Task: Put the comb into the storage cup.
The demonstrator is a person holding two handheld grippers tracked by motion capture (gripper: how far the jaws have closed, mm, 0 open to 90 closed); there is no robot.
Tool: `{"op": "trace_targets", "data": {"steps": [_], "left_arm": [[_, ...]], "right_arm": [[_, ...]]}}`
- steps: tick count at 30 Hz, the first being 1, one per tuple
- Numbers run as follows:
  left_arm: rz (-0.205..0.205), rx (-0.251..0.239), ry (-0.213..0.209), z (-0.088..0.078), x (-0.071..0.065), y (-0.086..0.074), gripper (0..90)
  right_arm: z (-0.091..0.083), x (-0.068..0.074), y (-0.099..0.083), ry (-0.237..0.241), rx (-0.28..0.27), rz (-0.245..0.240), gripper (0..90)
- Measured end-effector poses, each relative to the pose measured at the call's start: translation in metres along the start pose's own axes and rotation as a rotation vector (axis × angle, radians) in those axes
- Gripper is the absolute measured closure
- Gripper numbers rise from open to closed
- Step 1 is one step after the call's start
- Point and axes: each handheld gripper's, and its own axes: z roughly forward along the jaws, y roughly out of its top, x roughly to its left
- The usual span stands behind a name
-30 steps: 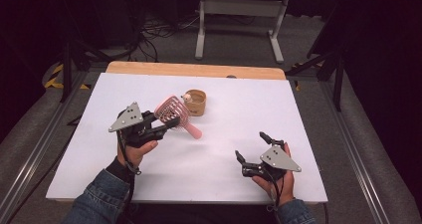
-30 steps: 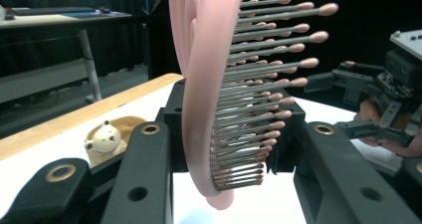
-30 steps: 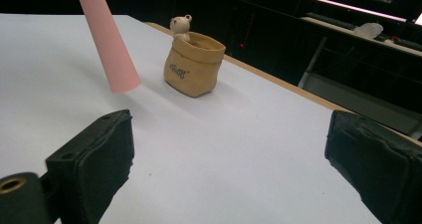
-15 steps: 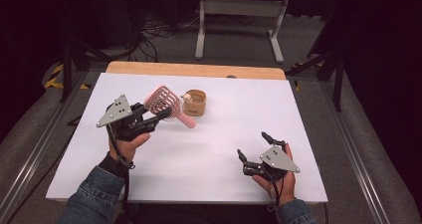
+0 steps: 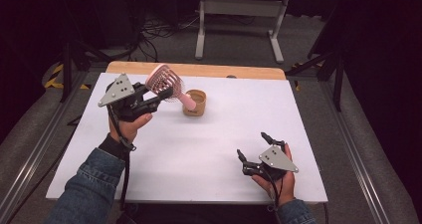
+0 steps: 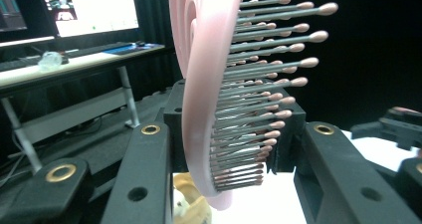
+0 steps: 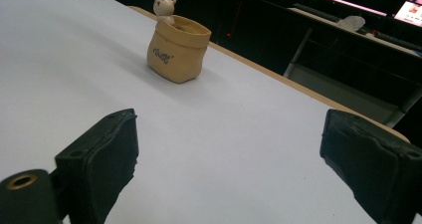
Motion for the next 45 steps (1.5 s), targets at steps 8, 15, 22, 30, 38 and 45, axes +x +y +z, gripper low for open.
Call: {"op": "trace_targets", "data": {"steps": [8, 15, 22, 30, 38, 45], "left_arm": [[0.008, 0.024, 0.008, 0.025, 0.007, 0.007, 63.6], [0.010, 0.047, 0.021, 0.044, 0.012, 0.011, 63.6], [0.024, 0.083, 0.048, 0.063, 0.013, 0.007, 63.6], [0.036, 0.126, 0.093, 0.084, 0.011, -0.004, 63.6], [0.015, 0.163, 0.122, 0.092, 0.016, -0.019, 63.5], [-0.017, 0.184, 0.117, 0.096, 0.022, -0.033, 63.5]], "right_arm": [[-0.001, -0.001, 0.000, 0.009, -0.014, 0.016, 8.9], [-0.003, -0.001, 0.001, 0.010, -0.021, 0.016, 8.7], [-0.003, -0.001, 0.002, 0.029, -0.028, 0.020, 8.5], [-0.003, 0.000, 0.002, 0.035, -0.029, 0.014, 8.4], [-0.002, 0.000, 0.003, 0.042, -0.024, 0.012, 8.7], [-0.001, 0.001, 0.002, 0.046, -0.018, 0.010, 8.6]]}}
